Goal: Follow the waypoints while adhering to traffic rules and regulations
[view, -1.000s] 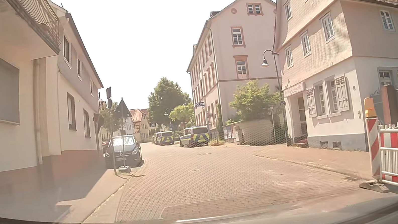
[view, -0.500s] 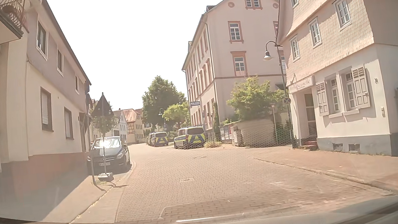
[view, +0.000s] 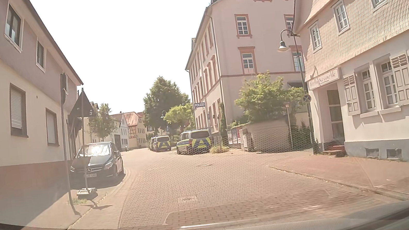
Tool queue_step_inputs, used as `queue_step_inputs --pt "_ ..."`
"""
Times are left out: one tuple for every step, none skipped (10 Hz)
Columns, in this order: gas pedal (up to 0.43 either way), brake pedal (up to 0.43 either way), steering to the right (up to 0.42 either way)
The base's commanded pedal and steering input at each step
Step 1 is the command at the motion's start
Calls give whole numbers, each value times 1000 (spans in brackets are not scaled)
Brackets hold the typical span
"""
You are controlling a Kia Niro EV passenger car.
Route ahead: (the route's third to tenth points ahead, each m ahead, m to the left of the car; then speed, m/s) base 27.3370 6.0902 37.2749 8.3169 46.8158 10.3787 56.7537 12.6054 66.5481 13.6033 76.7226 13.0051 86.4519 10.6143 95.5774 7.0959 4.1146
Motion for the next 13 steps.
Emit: queue_step_inputs --pt "0 0 -41" --pt "0 0 -52" --pt "0 0 -65" --pt "0 0 -73" --pt "0 0 -74" --pt "0 0 -74" --pt "0 0 -75" --pt "0 6 -74" --pt "0 18 -72" --pt "0 49 -72" --pt "0 73 -71" --pt "0 104 -69" --pt "0 134 -67"
